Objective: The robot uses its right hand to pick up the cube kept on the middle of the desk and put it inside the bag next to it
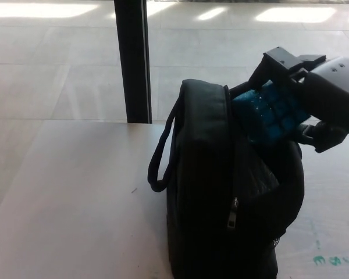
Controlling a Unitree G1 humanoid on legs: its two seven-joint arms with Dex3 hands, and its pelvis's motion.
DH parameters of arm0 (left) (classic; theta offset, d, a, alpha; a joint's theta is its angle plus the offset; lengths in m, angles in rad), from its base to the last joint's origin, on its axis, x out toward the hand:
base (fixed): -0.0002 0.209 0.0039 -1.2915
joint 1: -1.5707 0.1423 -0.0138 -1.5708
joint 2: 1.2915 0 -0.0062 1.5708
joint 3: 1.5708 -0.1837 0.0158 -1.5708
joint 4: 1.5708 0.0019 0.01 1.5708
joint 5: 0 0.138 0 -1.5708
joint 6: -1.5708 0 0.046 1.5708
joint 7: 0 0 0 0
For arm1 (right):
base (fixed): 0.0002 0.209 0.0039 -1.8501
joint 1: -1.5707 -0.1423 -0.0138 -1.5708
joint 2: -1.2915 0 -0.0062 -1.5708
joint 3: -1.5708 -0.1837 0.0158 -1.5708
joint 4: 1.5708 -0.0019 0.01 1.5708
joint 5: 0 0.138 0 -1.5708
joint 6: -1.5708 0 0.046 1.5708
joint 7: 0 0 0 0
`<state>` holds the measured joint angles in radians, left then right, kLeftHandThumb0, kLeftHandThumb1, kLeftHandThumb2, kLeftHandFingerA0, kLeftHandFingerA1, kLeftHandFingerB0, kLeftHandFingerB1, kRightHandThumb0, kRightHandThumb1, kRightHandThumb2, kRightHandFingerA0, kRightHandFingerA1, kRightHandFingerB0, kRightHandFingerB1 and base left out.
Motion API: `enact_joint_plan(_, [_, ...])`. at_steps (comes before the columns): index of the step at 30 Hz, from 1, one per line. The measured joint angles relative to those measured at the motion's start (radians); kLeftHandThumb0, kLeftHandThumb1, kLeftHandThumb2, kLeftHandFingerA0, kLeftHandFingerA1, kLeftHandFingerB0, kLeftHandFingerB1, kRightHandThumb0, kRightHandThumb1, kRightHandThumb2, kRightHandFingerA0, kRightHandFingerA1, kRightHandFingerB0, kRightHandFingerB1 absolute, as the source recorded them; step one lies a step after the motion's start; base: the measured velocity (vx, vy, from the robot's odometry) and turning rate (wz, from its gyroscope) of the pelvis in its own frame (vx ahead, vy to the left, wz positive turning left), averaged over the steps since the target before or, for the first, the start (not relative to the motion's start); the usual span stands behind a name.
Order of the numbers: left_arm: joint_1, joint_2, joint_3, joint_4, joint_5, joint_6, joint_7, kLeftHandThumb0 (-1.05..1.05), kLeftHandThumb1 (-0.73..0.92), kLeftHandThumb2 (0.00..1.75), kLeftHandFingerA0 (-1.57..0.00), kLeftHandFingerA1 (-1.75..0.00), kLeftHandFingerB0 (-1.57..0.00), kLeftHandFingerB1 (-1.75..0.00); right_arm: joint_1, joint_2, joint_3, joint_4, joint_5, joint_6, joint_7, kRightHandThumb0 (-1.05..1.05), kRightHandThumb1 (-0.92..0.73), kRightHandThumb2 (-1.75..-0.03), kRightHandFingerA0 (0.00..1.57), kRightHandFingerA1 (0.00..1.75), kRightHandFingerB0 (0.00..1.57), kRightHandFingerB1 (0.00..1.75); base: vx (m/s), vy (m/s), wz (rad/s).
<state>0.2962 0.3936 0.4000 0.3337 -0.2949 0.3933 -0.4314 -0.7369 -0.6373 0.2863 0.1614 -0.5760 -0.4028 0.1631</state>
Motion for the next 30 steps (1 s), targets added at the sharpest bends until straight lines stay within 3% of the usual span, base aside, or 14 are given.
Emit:
enact_joint_plan(3, [0.000,0.000,0.000,0.000,0.000,0.000,0.000,-0.38,0.70,0.60,-0.48,-0.47,-0.43,-0.45,-0.018,0.000,0.035,0.024,-0.042,-0.030,-0.012,-0.37,-0.65,-0.64,0.90,1.75,0.81,1.34,0.00,0.000,0.00])
enact_joint_plan(4, [0.000,0.000,0.000,0.000,0.000,0.000,0.000,-0.39,0.71,0.61,-0.46,-0.47,-0.42,-0.45,-0.022,0.000,0.046,0.027,-0.056,-0.038,-0.015,-0.33,-0.66,-0.62,0.90,1.74,0.85,1.06,0.00,0.000,0.00])
enact_joint_plan(5, [0.001,0.000,0.000,0.000,0.000,0.000,0.000,-0.39,0.71,0.61,-0.46,-0.47,-0.42,-0.45,-0.029,0.000,0.062,0.026,-0.072,-0.041,-0.014,-0.33,-0.66,-0.62,0.90,1.74,0.85,1.06,0.00,0.000,0.00])
enact_joint_plan(6, [0.002,0.000,0.000,-0.001,0.000,0.000,0.000,-0.39,0.72,0.61,-0.44,-0.45,-0.41,-0.44,-0.034,0.001,0.073,0.025,-0.085,-0.043,-0.012,-0.30,-0.68,-0.64,0.92,1.75,0.77,0.82,0.00,0.000,0.00])
enact_joint_plan(8, [0.005,0.000,0.000,-0.006,0.001,0.000,0.000,-0.38,0.72,0.61,-0.45,-0.46,-0.42,-0.45,-0.055,0.006,0.103,0.018,-0.114,-0.037,0.007,-0.27,-0.67,-0.64,0.92,1.72,0.70,0.76,0.00,0.000,0.00])
enact_joint_plan(9, [0.005,0.000,0.000,-0.009,0.001,0.000,0.000,-0.38,0.71,0.60,-0.47,-0.46,-0.43,-0.45,-0.065,0.011,0.115,0.012,-0.127,-0.033,0.018,-0.35,-0.62,-0.62,0.92,1.54,0.59,0.56,0.00,0.000,0.00])
enact_joint_plan(12, [0.002,0.001,-0.002,-0.008,0.003,0.000,0.002,-0.40,0.70,0.60,-0.47,-0.46,-0.43,-0.45,-0.098,0.052,0.146,-0.002,-0.154,-0.006,0.060,-0.43,-0.62,-0.58,0.87,1.09,0.46,0.44,0.00,0.000,0.00])
enact_joint_plan(13, [0.000,0.001,-0.002,-0.008,0.004,0.000,0.003,-0.40,0.70,0.60,-0.48,-0.46,-0.45,-0.45,-0.104,0.063,0.150,-0.008,-0.159,0.002,0.071,-0.45,-0.64,-0.59,0.70,0.84,0.33,0.36,0.00,0.000,0.00])
enact_joint_plan(14, [0.000,0.001,-0.002,-0.008,0.005,0.000,0.005,-0.40,0.71,0.61,-0.46,-0.45,-0.43,-0.44,-0.108,0.077,0.154,-0.017,-0.163,0.012,0.085,-0.63,-0.46,-0.83,0.31,0.61,0.12,0.44,0.00,0.000,0.00])
enact_joint_plan(15, [-0.001,0.001,-0.002,-0.009,0.005,0.000,0.006,-0.40,0.71,0.61,-0.46,-0.45,-0.43,-0.44,-0.108,0.084,0.158,-0.030,-0.166,0.022,0.102,-0.63,-0.46,-0.83,0.31,0.61,0.12,0.44,0.00,0.000,0.00])
enact_joint_plan(16, [0.000,0.001,-0.002,-0.009,0.006,0.000,0.006,-0.40,0.70,0.61,-0.47,-0.46,-0.44,-0.45,-0.108,0.086,0.164,-0.045,-0.171,0.030,0.117,-0.68,-0.40,-0.82,0.02,0.49,0.08,0.45,0.00,0.000,0.00])
enact_joint_plan(17, [0.000,0.001,-0.002,-0.008,0.006,0.000,0.006,-0.40,0.70,0.61,-0.46,-0.45,-0.43,-0.44,-0.108,0.087,0.168,-0.057,-0.175,0.037,0.128,-0.89,-0.53,-0.86,0.00,0.02,0.10,0.04,0.00,0.000,0.00])
enact_joint_plan(22, [-0.001,0.001,-0.002,-0.008,0.006,0.000,0.007,-0.39,0.70,0.60,-0.48,-0.46,-0.44,-0.44,-0.109,0.081,0.188,-0.104,-0.218,0.067,0.192,-0.84,-0.49,-0.90,0.00,0.19,0.00,0.00,0.00,0.000,0.00])
enact_joint_plan(30, [-0.001,0.001,-0.002,-0.007,0.006,0.000,0.008,-0.38,0.71,0.60,-0.46,-0.46,-0.42,-0.44,-0.147,0.032,0.192,-0.133,-0.280,0.105,0.314,-0.83,-0.48,-0.90,0.00,0.14,0.00,0.00,0.00,0.000,0.00])
